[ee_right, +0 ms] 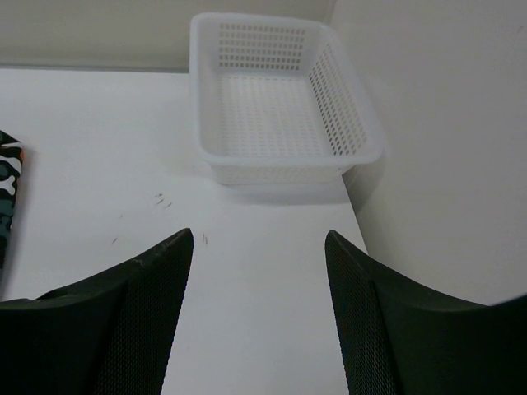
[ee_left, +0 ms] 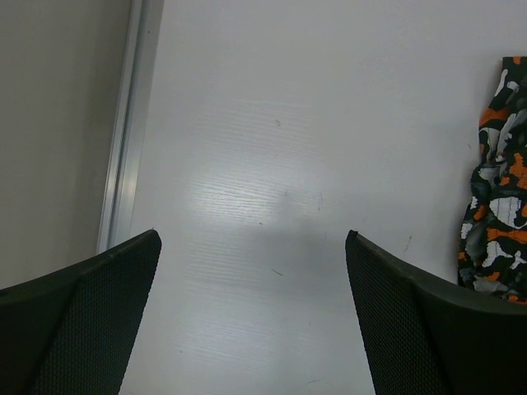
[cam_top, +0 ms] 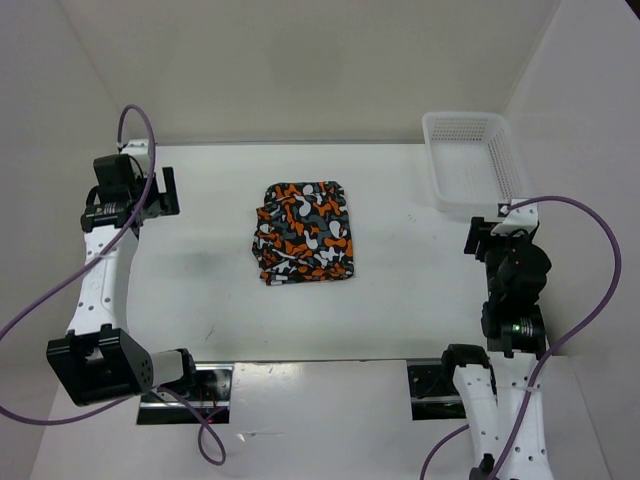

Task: Fold and stack the shorts
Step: Fold the shorts

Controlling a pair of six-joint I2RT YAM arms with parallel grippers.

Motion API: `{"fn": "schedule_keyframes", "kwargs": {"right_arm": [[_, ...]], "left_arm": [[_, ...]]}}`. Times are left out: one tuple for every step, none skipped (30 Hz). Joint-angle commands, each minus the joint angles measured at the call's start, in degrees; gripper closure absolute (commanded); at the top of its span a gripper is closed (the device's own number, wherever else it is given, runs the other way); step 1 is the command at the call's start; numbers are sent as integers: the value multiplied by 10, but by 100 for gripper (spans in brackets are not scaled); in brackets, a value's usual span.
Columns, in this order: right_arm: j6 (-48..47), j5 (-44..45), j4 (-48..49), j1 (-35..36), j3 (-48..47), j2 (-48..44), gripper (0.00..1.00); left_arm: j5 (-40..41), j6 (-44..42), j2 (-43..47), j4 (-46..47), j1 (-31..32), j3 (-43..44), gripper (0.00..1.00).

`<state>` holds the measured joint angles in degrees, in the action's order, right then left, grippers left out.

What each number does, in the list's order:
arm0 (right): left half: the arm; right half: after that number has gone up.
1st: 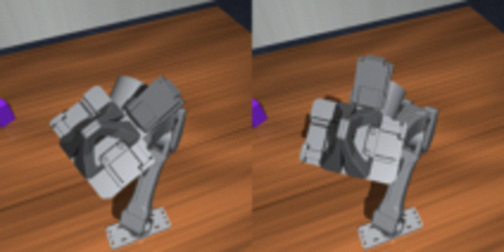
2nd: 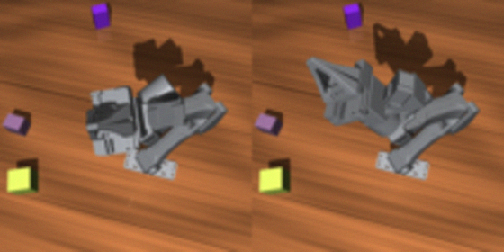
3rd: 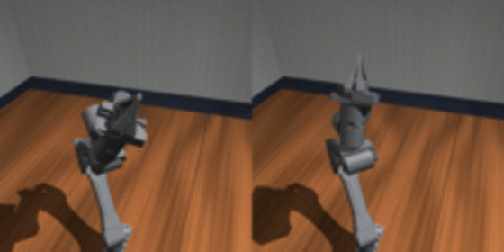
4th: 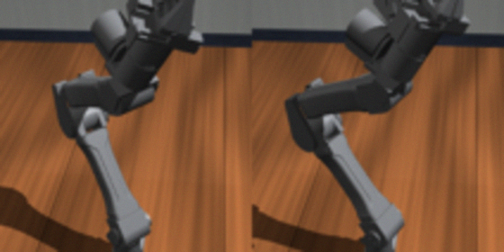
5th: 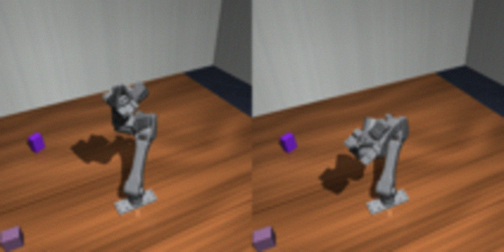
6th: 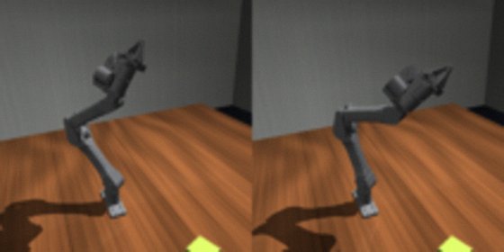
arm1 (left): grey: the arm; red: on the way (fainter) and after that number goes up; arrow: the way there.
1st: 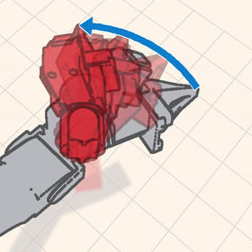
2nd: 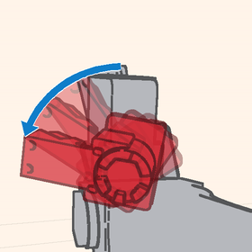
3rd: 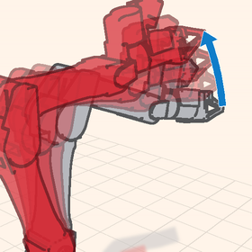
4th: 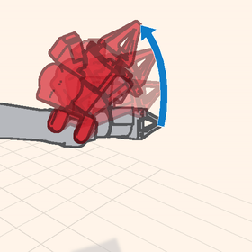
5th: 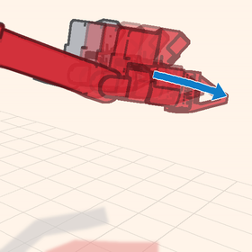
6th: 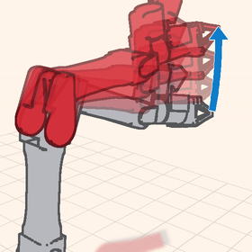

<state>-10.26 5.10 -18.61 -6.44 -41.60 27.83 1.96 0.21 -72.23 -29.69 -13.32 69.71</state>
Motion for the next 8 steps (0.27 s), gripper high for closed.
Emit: {"fn": "schedule_keyframes", "kwargs": {"right_arm": [[19,-11,5,-11,2,-11,29],[19,-11,5,-11,2,-11,29],[19,-11,0,-11,2,-11,29],[19,-11,0,-11,2,-11,29],[19,-11,0,-11,2,-11,29],[19,-11,-5,-11,2,-16,29],[19,-11,-5,-11,7,-16,29],[19,-18,-5,-11,7,-16,29]], "left_arm": [[-27,-2,21,17,-2,-9,0],[-27,-2,21,17,-2,-9,0],[-27,-2,21,17,-2,-9,0],[-36,-2,21,17,-2,-9,0],[-42,-2,21,17,-2,-9,0],[-56,-2,21,17,-2,-9,0],[-63,-2,21,17,-2,-9,0],[-68,-2,21,17,-2,-14,0]]}}
